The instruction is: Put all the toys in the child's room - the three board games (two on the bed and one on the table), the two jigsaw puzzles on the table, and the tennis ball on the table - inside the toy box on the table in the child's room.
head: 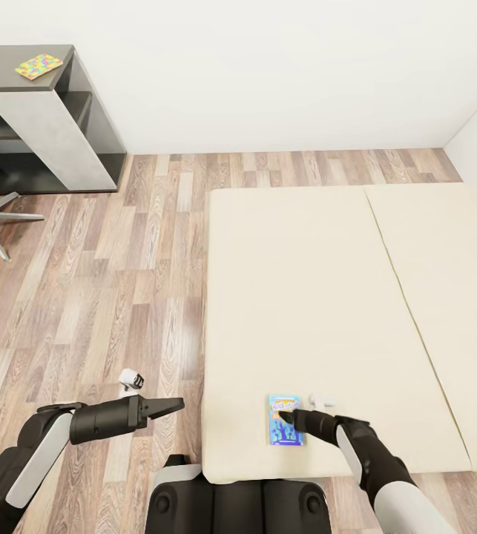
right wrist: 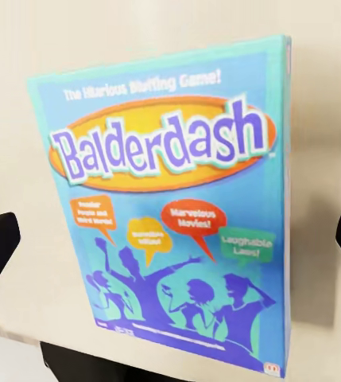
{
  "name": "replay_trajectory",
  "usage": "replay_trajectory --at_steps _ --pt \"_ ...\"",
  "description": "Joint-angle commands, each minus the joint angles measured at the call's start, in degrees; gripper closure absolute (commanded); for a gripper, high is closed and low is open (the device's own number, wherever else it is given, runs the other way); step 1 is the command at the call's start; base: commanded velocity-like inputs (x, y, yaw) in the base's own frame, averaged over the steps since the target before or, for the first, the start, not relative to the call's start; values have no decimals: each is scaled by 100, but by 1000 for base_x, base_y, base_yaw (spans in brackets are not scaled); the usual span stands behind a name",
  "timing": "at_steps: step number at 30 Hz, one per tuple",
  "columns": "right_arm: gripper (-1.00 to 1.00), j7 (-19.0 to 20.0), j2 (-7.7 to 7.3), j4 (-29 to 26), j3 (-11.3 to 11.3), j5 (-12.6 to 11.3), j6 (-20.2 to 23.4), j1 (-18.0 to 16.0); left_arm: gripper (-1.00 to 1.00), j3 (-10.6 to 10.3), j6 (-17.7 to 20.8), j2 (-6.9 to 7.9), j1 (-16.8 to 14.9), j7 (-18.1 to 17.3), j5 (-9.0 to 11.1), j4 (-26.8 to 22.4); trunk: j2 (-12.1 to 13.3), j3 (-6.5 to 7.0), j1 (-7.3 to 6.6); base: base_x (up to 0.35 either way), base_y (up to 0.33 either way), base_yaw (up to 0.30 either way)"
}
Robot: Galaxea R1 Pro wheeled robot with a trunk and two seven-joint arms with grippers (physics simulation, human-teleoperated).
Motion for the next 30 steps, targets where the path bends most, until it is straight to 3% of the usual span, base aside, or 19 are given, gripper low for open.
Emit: replay_trajectory --at_steps 1,6,13,30 --pt "-100 32 13 -12 -42 5 42 -6 -100 -8 24 3 -2 -4 12 0 -9 -6 3 0 0 0" --pt "-100 32 38 -6 -7 11 -180 -18 -100 -17 24 -1 -4 13 8 0 -9 -6 3 0 0 0" --pt "-100 31 45 20 236 13 -482 -22 -100 -19 24 -7 -5 27 6 22 -9 -6 3 0 0 0" --pt "-100 55 20 5 292 10 -517 -20 -100 -10 24 -1 -8 37 -2 27 -9 -6 3 0 0 0"
